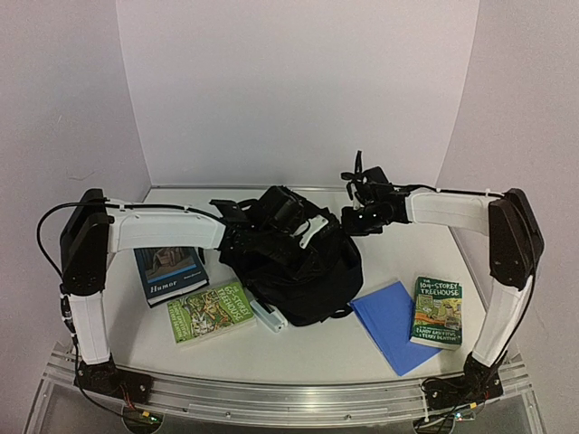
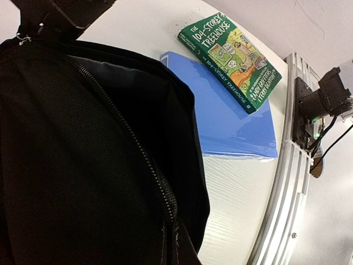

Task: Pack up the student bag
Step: Unzip the student bag at the center of the board.

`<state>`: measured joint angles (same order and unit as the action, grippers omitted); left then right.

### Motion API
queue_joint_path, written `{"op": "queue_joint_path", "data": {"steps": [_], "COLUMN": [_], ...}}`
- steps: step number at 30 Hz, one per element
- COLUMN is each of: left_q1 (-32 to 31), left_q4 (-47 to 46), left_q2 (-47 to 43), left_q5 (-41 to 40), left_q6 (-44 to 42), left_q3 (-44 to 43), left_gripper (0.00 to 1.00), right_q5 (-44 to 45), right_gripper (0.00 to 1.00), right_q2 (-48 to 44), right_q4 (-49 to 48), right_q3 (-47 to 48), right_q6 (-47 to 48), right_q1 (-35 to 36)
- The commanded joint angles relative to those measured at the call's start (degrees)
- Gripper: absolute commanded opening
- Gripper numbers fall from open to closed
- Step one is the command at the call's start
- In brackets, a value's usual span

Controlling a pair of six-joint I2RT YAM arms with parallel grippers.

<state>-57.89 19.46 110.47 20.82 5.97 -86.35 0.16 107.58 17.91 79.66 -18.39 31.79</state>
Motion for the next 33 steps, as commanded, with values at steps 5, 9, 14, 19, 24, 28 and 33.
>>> {"op": "queue_joint_path", "data": {"steps": [5, 9, 14, 19, 24, 28, 33], "left_q1": [-1.44, -1.41, 0.01, 6.9, 13.82, 18.79, 21.18], "left_q4": [7.92, 8.02, 7.02, 5.22, 3.41, 3.37, 1.7], "left_q2": [-4.3, -4.38, -5.47, -7.1, -7.27, -5.26, -4.17], "left_q5": [6.15, 6.79, -0.57, -3.5, -4.71, -5.06, -2.55], "left_q6": [-1.49, -1.37, 1.3, 5.8, 8.08, 10.0, 10.92], "left_q3": [-2.64, -3.02, -3.01, -2.68, -3.58, -5.88, -6.26], "left_gripper": [0.0, 0.0, 0.0, 0.0, 0.0, 0.0, 0.0], "right_q5": [-2.55, -3.37, -4.19, -5.45, -5.62, -7.08, -6.99], "right_gripper": [0.0, 0.0, 0.02, 0.53, 0.87, 0.95, 0.97], "right_q2": [8.0, 10.83, 9.94, 1.78, -8.22, -14.25, -20.18], "right_q4": [-6.34, -6.57, -6.48, -5.81, -3.18, -1.71, -1.56], "right_q3": [9.69, 13.06, 14.56, 9.19, 1.32, -5.9, -15.39], "right_q6": [4.17, 4.66, 3.12, -0.12, -5.4, -11.96, -20.35], "right_q1": [-1.34, -1.68, -2.18, -2.17, -2.17, -2.0, 1.44]}}
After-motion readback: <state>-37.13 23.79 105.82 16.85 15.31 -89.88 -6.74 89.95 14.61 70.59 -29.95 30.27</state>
